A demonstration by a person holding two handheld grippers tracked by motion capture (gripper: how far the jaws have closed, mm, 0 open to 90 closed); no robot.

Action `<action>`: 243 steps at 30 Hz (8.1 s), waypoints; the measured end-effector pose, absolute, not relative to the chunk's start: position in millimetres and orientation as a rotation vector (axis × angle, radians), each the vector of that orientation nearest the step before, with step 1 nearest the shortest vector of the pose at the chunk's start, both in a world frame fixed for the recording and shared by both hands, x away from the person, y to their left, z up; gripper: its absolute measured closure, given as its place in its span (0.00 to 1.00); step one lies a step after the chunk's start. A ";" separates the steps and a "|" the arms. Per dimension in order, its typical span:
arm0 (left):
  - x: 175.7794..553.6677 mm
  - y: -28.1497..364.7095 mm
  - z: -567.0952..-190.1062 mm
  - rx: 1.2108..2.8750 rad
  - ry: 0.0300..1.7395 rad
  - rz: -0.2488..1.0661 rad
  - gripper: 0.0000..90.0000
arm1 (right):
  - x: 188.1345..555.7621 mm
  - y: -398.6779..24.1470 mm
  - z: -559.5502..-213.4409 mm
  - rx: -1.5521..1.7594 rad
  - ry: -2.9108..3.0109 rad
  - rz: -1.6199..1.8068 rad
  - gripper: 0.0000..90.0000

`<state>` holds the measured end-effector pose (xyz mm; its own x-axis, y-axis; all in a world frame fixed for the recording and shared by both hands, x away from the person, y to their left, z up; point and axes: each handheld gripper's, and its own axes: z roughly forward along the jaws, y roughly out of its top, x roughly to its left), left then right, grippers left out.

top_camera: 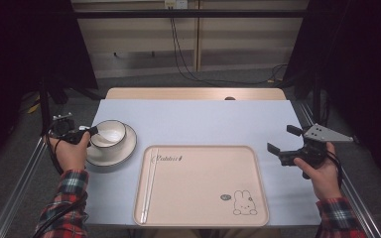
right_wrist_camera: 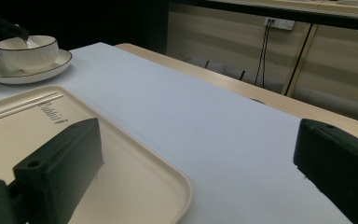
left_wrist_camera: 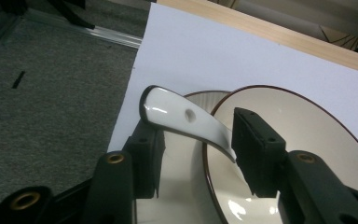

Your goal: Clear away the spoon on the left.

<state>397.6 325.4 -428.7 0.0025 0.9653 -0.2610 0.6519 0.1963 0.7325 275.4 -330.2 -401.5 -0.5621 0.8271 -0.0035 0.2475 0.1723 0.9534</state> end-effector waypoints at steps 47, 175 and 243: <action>400.1 309.2 -403.4 1.382 1.563 0.452 0.96 | 274.3 -331.7 -401.1 1.003 1.904 1.408 0.00; 356.5 147.8 -438.1 1.922 1.139 -0.126 0.95 | 272.8 -332.9 -399.3 0.997 1.901 1.417 0.00; 363.6 164.2 -420.8 1.923 1.188 0.148 0.20 | 274.2 -333.3 -400.3 0.998 1.910 1.417 0.00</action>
